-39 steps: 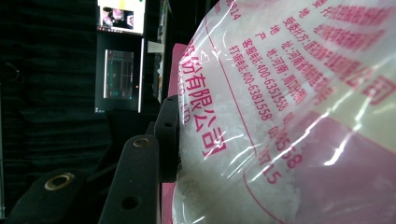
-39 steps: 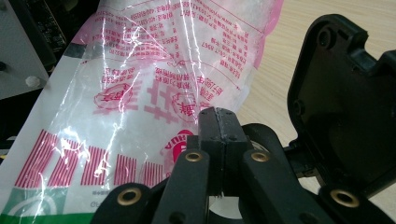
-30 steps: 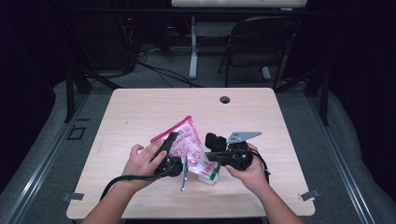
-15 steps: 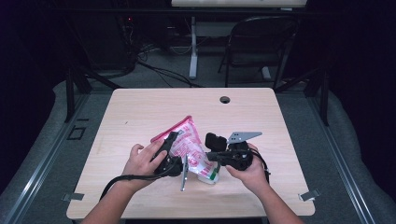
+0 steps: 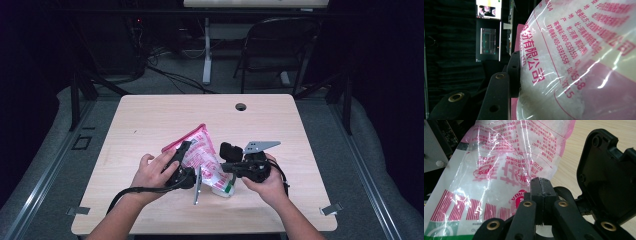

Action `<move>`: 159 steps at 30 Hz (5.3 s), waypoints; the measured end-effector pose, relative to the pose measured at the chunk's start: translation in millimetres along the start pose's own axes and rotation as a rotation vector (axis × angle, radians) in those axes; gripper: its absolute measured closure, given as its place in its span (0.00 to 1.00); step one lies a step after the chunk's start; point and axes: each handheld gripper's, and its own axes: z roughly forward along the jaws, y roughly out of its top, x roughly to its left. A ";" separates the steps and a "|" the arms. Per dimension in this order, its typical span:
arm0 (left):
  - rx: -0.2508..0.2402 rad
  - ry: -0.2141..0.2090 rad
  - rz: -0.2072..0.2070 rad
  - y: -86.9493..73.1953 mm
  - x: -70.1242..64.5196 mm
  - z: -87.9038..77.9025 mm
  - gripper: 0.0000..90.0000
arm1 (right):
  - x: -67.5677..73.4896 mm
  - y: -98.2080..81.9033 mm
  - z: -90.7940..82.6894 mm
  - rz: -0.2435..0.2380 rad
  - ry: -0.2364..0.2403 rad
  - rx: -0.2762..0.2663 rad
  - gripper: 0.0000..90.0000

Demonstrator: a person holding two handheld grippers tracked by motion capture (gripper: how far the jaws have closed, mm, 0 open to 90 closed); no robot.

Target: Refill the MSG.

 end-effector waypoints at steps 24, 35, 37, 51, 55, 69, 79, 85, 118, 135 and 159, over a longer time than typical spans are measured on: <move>0.006 0.001 0.017 1.3 1.5 -1.2 0.71 | 0.1 0.0 -0.3 0.000 -0.001 -0.001 1.00; 0.002 0.001 0.009 1.1 1.0 -1.2 0.71 | 0.0 0.1 -0.5 -0.001 -0.002 -0.001 1.00; -0.002 0.010 0.016 1.0 1.5 -1.1 0.71 | 0.1 0.1 -0.4 -0.001 -0.001 -0.001 1.00; 0.000 0.005 0.017 1.6 1.9 -1.1 0.71 | -0.2 0.1 -0.6 0.000 -0.002 -0.001 1.00; -0.001 0.009 0.018 1.6 2.4 -1.4 0.71 | -0.1 0.2 -0.7 0.000 -0.001 -0.002 1.00; -0.001 0.007 0.022 2.0 2.1 -1.1 0.71 | -0.2 0.0 -0.6 0.000 -0.003 -0.001 1.00; -0.001 0.007 0.024 1.9 2.3 -1.2 0.71 | -0.3 0.0 -0.5 0.001 -0.003 -0.002 1.00; -0.001 0.010 0.026 2.1 2.5 -1.2 0.71 | -0.5 0.0 -0.3 0.003 0.000 -0.005 1.00; -0.006 0.018 0.035 3.5 4.1 -1.4 0.71 | -1.0 0.1 -1.2 0.001 -0.002 -0.005 1.00; -0.004 0.018 0.038 4.1 4.5 -1.9 0.71 | -1.1 0.0 -1.3 0.001 -0.003 -0.005 1.00; -0.007 0.029 0.044 5.5 5.0 -2.0 0.72 | -1.9 -0.2 -1.5 0.006 -0.003 -0.008 1.00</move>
